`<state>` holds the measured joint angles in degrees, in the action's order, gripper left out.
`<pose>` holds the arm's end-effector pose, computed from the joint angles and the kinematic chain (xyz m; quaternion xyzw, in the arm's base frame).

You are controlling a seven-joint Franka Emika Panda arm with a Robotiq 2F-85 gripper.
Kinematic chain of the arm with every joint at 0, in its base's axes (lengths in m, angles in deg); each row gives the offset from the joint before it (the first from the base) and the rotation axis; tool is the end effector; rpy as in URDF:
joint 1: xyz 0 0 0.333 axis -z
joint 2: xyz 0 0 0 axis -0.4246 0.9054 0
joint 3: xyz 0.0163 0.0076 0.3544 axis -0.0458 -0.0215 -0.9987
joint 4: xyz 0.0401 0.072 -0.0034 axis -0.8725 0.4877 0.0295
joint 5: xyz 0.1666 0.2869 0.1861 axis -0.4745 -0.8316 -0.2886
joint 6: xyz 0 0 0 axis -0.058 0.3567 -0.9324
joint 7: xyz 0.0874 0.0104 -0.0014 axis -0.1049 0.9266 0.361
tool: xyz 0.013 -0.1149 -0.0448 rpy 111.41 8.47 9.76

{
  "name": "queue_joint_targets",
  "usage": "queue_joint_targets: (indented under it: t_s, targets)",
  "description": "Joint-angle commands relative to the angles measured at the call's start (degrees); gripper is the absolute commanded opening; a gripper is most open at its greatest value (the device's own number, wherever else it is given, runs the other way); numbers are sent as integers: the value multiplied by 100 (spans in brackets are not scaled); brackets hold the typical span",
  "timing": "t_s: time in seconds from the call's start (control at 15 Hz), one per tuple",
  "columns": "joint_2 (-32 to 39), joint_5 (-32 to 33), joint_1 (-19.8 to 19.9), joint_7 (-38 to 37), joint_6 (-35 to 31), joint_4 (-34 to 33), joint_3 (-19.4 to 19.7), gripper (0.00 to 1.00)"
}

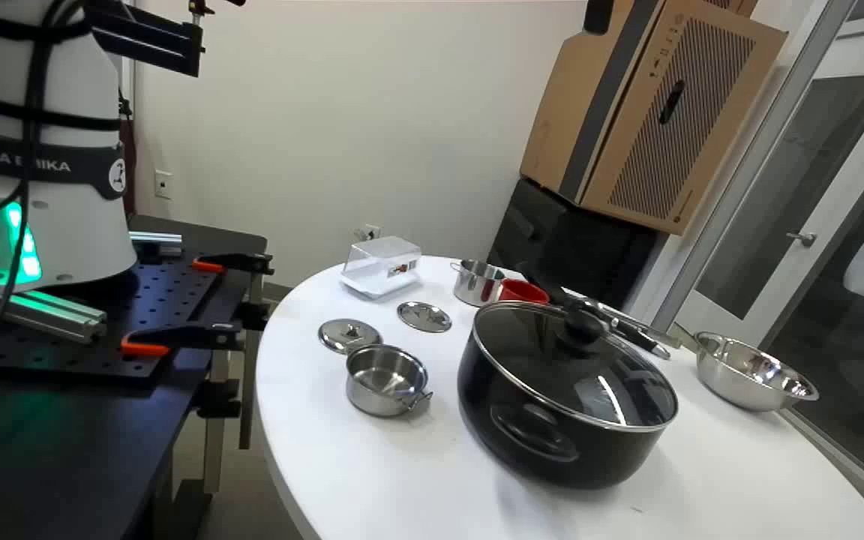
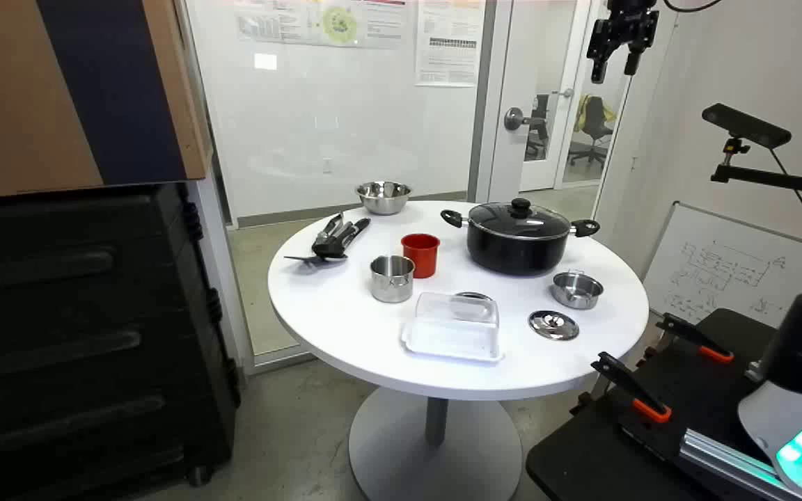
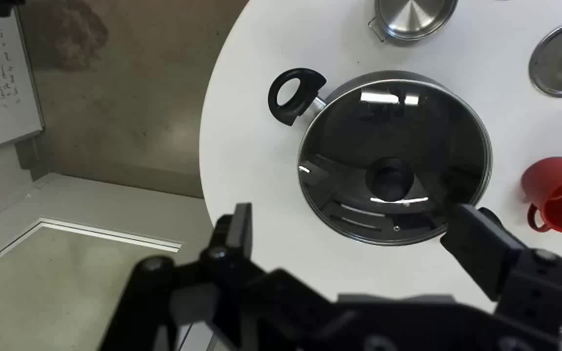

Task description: Pick up the silver lid on the left and place it on the silver pot on the left

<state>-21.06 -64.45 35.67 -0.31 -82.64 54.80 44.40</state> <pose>0.4223 -0.1731 0.5546 0.9912 -0.0505 0.0589 0.1072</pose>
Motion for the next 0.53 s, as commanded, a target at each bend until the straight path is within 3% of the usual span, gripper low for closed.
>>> queue_joint_targets:
  t_s: [0.0, 0.47]
  targets:
    - [1, 9, -38, -6, 22, -18, 33, 100]
    - [275, -45, -455, -2, -440, 376, -271, 100]
